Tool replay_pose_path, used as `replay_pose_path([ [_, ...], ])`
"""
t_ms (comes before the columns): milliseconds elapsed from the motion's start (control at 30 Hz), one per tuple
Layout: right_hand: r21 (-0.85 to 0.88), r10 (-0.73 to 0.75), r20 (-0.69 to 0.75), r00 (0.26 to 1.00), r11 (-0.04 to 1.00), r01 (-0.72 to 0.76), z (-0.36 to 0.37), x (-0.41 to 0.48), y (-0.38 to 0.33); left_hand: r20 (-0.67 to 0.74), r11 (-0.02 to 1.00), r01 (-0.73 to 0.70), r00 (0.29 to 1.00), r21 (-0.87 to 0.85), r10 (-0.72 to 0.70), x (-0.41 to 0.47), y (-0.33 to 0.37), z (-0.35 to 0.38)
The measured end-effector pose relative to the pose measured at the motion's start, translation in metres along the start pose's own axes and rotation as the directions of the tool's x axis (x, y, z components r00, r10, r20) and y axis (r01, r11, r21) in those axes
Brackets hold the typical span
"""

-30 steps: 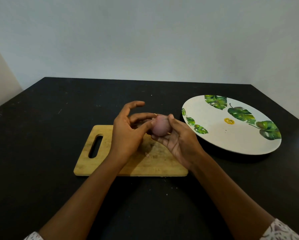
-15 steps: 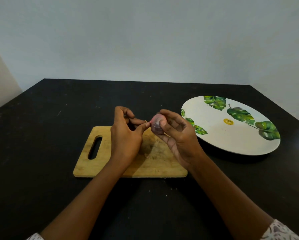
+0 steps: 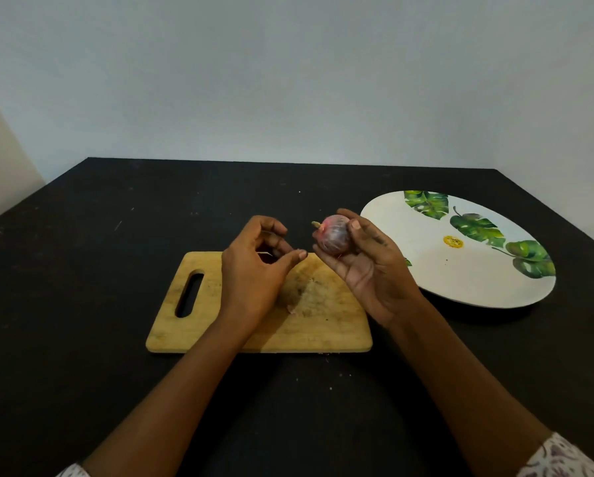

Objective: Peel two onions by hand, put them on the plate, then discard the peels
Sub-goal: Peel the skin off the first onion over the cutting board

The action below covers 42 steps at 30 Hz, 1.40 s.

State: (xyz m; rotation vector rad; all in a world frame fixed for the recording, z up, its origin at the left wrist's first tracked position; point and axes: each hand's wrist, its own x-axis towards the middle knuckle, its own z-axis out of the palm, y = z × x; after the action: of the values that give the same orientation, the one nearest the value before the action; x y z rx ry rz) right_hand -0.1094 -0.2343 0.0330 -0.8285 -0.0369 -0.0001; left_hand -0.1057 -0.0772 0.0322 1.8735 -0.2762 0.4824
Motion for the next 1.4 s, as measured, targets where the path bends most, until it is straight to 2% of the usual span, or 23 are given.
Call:
replay_pose_path([
  [133,0.002,0.061,0.014,0.998,0.998,-0.061,0.003,-0.002,0.003,0.018,0.999,0.002,1.0,-0.05,-0.001,0.0,0.003,0.0],
  [367,-0.061,0.133,0.035,0.99,0.989,-0.131,0.007,-0.005,0.009,0.016,0.973,0.0,1.0,-0.232,0.004,-0.002,0.016,-0.003],
  [500,-0.103,0.173,0.026,0.985,0.98,-0.17,0.008,-0.004,0.011,0.021,0.968,0.003,1.0,-0.25,0.002,-0.001,0.015,-0.004],
  [767,-0.154,0.22,0.01,0.975,0.964,-0.216,0.007,-0.004,0.01,0.129,0.961,0.052,0.991,-0.27,-0.017,0.002,0.011,-0.005],
  [900,-0.258,0.243,0.028,0.97,0.939,-0.228,0.007,-0.005,0.009,0.17,0.954,0.067,0.985,-0.293,-0.017,0.002,0.011,-0.004],
  [1033,-0.318,0.237,0.094,0.967,0.927,-0.196,0.01,-0.006,0.006,0.19,0.941,0.091,0.981,-0.325,-0.029,0.001,0.013,-0.005],
  [1267,-0.271,0.101,0.127,0.987,0.96,-0.064,0.006,-0.007,0.012,0.144,0.946,0.124,0.986,-0.299,-0.084,0.001,0.011,-0.003],
  [1333,-0.339,0.044,0.098,0.994,0.941,-0.008,0.004,-0.007,0.016,0.113,0.957,0.134,0.988,-0.257,-0.108,0.001,0.009,-0.003],
  [1400,-0.49,-0.076,0.09,0.993,0.865,0.111,0.004,-0.008,0.02,0.087,0.964,0.142,0.988,-0.224,-0.125,0.002,0.008,-0.003],
])
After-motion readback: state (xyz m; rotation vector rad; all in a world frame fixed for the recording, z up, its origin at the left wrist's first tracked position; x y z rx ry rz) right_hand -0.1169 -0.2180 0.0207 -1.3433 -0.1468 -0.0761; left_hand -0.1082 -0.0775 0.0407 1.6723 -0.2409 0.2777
